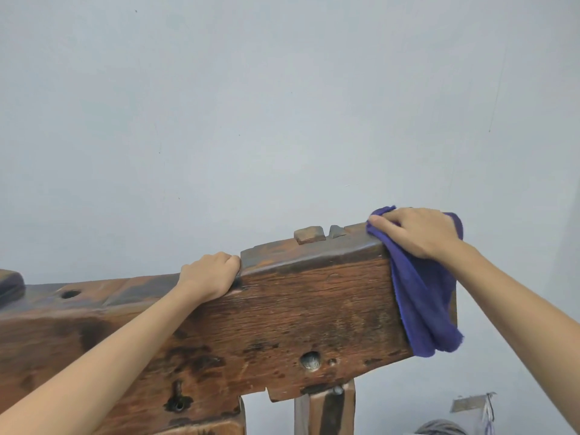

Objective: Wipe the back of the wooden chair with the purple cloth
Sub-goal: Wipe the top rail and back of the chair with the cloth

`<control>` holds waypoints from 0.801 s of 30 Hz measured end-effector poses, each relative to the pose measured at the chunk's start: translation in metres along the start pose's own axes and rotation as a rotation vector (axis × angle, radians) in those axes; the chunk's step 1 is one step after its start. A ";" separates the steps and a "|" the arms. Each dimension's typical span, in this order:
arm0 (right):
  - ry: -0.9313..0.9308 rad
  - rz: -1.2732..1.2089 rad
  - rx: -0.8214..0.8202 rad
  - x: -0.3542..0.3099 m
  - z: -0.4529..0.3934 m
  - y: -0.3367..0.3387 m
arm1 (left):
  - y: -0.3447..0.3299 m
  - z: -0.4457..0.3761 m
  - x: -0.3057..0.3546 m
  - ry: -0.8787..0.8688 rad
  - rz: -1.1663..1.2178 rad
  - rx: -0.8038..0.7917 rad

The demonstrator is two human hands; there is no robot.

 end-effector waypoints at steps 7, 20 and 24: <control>0.211 -0.013 -0.351 -0.109 0.006 -0.007 | 0.009 0.009 0.010 -0.014 0.005 0.023; 0.431 -0.141 -0.660 -0.263 0.020 -0.021 | 0.018 0.015 0.006 0.079 0.296 0.022; 0.449 -0.110 -0.554 -0.261 0.028 -0.026 | 0.018 0.016 0.004 0.097 0.330 -0.018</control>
Point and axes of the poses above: each hand's wrist, its own z-axis away from the middle knuckle, its own y-axis out of the back of the hand, x = y × z, the point moved 1 cm from there along -z, towards the middle knuckle, and after that the axes turned 7 degrees about -y, right-handed, at the moved point
